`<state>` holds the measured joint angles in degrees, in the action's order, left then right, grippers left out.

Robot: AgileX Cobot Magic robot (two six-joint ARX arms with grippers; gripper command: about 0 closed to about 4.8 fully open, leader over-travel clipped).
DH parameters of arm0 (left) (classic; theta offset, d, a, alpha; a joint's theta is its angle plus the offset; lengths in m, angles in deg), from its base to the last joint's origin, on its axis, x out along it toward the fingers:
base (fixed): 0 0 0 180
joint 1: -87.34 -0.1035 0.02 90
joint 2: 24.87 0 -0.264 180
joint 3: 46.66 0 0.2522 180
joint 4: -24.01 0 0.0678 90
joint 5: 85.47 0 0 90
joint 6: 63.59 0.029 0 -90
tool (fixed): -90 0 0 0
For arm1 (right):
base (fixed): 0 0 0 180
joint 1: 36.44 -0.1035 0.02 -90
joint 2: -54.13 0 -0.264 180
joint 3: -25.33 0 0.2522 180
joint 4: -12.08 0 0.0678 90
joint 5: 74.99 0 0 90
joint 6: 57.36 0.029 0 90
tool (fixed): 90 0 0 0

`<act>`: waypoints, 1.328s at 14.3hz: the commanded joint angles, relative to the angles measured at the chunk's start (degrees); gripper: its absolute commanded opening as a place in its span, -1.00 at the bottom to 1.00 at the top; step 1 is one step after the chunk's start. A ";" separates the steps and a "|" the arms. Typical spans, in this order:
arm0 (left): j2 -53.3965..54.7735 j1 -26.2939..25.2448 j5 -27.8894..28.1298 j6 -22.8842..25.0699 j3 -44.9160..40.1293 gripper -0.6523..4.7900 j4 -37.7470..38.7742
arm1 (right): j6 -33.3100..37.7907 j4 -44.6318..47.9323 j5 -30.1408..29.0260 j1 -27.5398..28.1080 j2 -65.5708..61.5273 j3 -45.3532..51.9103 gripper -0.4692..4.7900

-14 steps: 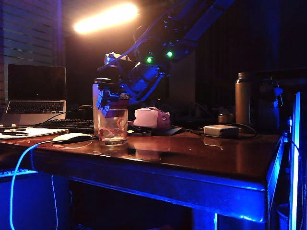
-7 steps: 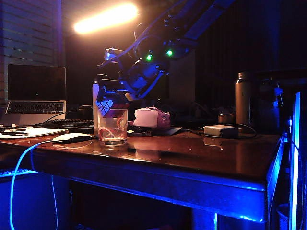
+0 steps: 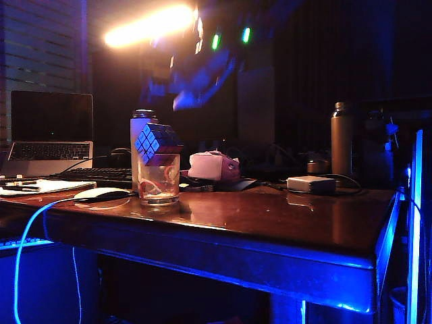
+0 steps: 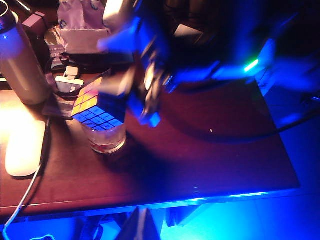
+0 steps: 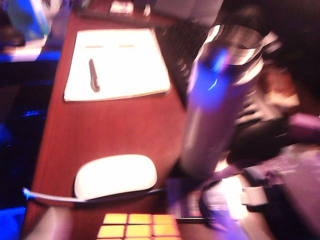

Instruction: Stack the Rubik's Cube on top of the glass cup.

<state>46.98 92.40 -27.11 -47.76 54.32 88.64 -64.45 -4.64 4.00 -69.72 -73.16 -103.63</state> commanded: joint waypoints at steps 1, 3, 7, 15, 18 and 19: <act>-0.31 0.02 -0.74 0.15 0.35 -0.78 -0.26 | -0.44 -9.79 7.89 -0.07 7.23 -0.35 -0.83; -0.61 0.02 -0.79 0.26 0.35 -0.78 -0.22 | -0.44 -20.41 16.15 -0.04 13.44 -0.33 -0.83; -5.42 0.02 -0.63 0.07 0.33 -0.78 1.31 | -3.45 -30.97 19.04 -0.04 26.40 -0.28 -0.83; -42.34 -0.02 17.79 -8.17 -17.03 -0.78 7.06 | -1.55 -46.16 16.55 -0.13 46.23 3.91 -0.83; -58.07 -0.04 19.43 -14.36 -31.61 -0.78 2.75 | -0.90 -39.76 12.96 -0.15 51.71 15.50 -0.83; -61.70 -0.04 19.41 -16.33 -36.39 -0.78 0.61 | 0.02 -37.05 11.19 -0.15 53.75 20.13 -0.83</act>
<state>-13.06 92.40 -7.86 -61.42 20.64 92.14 -65.61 -45.21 17.07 -69.76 -21.27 -86.02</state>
